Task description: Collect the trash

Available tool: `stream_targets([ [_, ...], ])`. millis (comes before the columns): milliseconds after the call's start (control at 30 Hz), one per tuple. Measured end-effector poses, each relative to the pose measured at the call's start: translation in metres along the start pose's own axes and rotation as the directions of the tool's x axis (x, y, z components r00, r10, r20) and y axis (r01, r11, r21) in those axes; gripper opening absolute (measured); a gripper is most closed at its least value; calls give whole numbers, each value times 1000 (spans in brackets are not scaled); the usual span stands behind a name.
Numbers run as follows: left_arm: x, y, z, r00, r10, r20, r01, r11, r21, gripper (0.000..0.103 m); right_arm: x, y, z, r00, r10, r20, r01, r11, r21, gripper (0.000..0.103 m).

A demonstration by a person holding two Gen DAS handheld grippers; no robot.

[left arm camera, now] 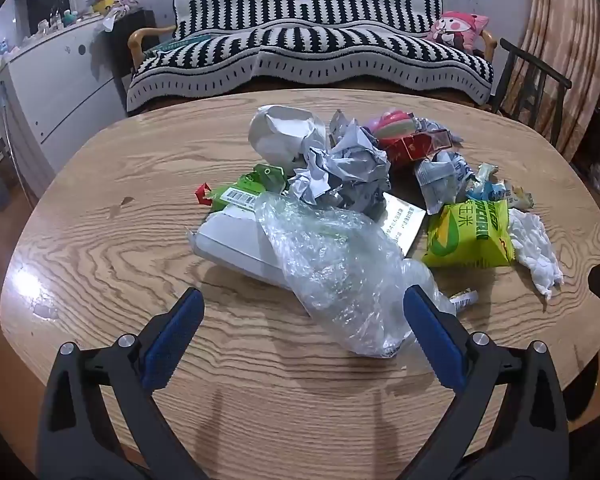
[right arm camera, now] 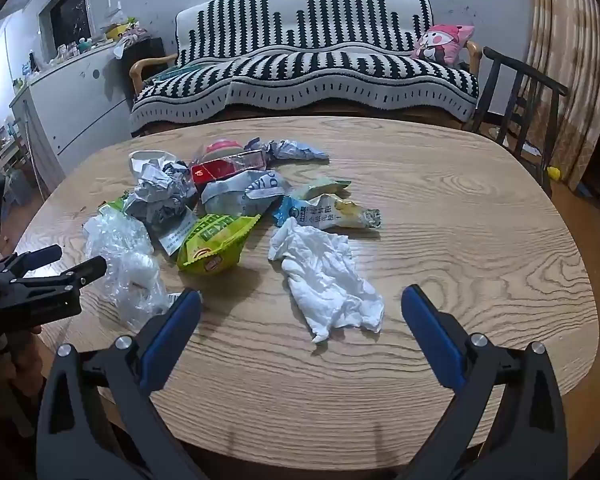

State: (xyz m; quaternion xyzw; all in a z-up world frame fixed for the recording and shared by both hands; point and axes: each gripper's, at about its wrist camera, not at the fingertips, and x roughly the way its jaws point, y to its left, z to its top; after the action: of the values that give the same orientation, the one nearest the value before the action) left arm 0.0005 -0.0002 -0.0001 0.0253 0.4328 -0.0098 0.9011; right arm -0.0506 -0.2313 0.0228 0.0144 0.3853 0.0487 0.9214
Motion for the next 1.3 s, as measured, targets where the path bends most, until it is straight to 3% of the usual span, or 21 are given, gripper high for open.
stream_targets([
  [1300,-2,3,-2,1000,-3,5,3,1000,-10,97,-3,6,0,1000,-6,0,6,1000,-9,97],
])
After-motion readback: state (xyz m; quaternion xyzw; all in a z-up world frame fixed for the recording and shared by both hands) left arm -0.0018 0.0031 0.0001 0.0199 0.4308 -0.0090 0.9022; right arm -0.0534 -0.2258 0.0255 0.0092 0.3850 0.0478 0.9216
